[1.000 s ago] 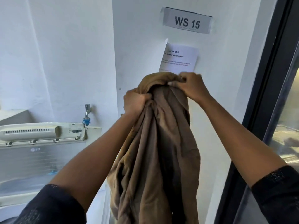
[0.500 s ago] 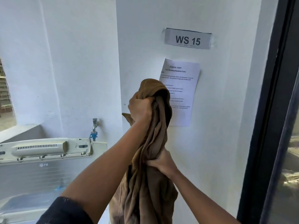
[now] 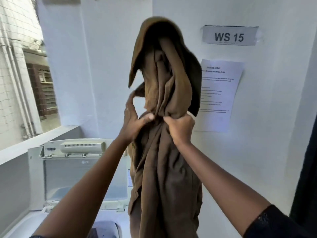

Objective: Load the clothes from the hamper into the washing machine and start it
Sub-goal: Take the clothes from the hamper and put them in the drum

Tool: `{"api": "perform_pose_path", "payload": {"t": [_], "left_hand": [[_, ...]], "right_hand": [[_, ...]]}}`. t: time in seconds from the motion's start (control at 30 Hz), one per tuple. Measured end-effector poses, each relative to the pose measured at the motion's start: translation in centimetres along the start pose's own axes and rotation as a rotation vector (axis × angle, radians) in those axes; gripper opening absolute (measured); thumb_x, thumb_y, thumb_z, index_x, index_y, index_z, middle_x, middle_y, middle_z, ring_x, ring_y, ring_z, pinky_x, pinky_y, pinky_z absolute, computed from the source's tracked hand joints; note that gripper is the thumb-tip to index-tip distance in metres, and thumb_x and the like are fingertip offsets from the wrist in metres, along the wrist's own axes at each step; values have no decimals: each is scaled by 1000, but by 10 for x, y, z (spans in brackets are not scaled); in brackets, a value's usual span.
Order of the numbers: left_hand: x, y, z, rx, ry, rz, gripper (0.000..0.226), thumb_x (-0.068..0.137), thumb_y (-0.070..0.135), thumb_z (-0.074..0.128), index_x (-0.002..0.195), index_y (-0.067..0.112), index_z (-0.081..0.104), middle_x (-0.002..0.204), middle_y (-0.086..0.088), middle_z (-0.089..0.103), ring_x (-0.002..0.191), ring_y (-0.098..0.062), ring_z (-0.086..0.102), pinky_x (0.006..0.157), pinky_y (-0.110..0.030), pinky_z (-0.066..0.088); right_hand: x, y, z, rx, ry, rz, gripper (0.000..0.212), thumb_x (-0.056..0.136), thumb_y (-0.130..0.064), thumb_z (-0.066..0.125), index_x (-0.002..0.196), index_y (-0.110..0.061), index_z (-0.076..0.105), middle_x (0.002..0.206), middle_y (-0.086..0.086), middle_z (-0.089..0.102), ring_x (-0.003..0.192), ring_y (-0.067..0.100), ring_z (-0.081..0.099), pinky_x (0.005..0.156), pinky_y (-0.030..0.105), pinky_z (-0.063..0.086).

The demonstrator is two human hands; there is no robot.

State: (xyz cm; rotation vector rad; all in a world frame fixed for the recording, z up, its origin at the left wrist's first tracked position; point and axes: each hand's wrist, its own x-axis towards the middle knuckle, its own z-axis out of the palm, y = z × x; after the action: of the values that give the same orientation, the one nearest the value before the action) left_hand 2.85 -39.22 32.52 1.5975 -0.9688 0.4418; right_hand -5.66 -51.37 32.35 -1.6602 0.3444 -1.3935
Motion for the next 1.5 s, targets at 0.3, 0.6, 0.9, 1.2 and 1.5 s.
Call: {"api": "perform_pose_path", "payload": {"t": [0.3, 0.6, 0.9, 1.2, 1.5], "left_hand": [[-3, 14, -82, -109, 172, 7, 109, 65, 69, 55, 147, 18, 5, 136, 21, 29, 122, 9, 35, 97, -4, 31], [-18, 13, -198, 106, 233, -49, 93, 70, 67, 39, 147, 23, 11, 142, 10, 36, 129, -7, 36, 111, -30, 28], [-126, -84, -249, 97, 113, -454, 92, 72, 67, 58, 144, 19, 27, 139, 12, 38, 129, -5, 37, 108, -22, 29], [-252, -168, -280, 274, -10, -1007, 149, 24, 81, 67, 147, 11, 19, 146, -11, 38, 131, -26, 42, 106, -34, 35], [-291, -202, -246, 330, 97, -741, 108, 39, 49, 69, 133, 12, 29, 131, -10, 43, 120, -21, 46, 100, -39, 45]], "right_hand": [[-5, -121, 65, 316, -82, 73, 28, 65, -20, 77, 83, 2, 72, 83, 14, 73, 85, 31, 67, 73, 35, 49], [-65, -170, 135, 433, -169, 189, 32, 70, -27, 74, 91, -4, 71, 91, 13, 73, 94, 34, 63, 84, 41, 51], [-190, -94, 189, 177, -361, 222, 35, 72, -27, 74, 93, 1, 67, 91, 21, 71, 89, 37, 64, 70, 32, 43], [-316, 47, 195, -307, -725, 288, 54, 77, -31, 71, 122, -4, 57, 109, 17, 67, 102, 33, 62, 79, 33, 47], [-375, 128, 158, -895, -1355, 11, 56, 94, -41, 46, 137, -6, 40, 134, 14, 46, 125, 28, 46, 107, 32, 35]]}}
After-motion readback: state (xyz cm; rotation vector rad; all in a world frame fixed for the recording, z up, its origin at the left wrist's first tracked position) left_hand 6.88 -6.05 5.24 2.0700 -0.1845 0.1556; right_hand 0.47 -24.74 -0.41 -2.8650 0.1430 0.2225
